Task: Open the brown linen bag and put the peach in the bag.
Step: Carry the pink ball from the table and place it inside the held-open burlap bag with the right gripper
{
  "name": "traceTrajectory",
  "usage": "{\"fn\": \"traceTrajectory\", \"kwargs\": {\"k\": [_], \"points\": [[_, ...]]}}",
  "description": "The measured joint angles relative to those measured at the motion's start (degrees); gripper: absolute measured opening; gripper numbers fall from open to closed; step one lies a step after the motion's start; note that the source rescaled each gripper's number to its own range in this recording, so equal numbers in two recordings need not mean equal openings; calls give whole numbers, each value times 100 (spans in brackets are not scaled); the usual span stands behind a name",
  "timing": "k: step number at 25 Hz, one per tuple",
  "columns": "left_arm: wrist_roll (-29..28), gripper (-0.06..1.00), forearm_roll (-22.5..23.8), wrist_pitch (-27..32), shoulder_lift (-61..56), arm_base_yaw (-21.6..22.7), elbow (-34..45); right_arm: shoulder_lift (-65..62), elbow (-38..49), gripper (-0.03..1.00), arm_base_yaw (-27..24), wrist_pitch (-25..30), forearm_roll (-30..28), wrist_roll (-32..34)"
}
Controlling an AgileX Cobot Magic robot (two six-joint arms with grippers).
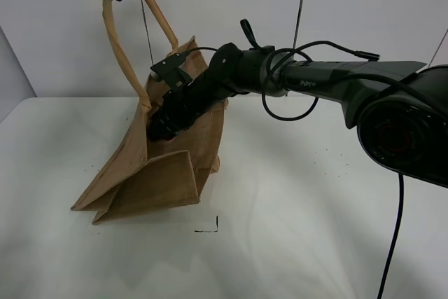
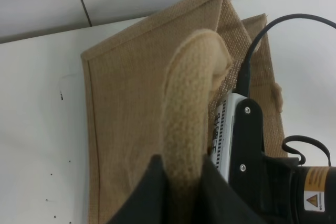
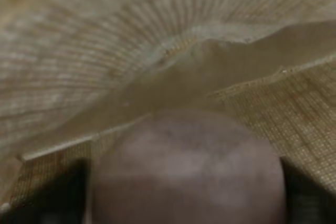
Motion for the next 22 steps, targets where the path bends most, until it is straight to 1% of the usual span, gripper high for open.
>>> {"fn": "traceTrajectory", "kwargs": {"k": [1,2,4,6,8,13,15,18,22], "points": [[0,0,0,0,0,0,0,0,0,89,0,-48,5,0],[0,0,0,0,0,0,0,0,0,93,0,-88,5,27],[0,0,0,0,0,0,0,-18,0,97,0,-88,-79,210],[0,0,0,0,0,0,0,-98,0,99,0,23,-426,646],[0,0,0,0,0,0,0,-250,0,100,0,280,-924,1298],[0,0,0,0,0,0,0,-878,-11,100,0,1391,-2596,3451],[0,0,0,0,0,0,0,-1004,-21,100,-13,1751,-3070,4017],[0,0,0,0,0,0,0,-1006,-32,100,-141,2110,-3332,4451],[0,0,0,0,0,0,0,-966,-32,100,-623,2228,-3444,4617]]}}
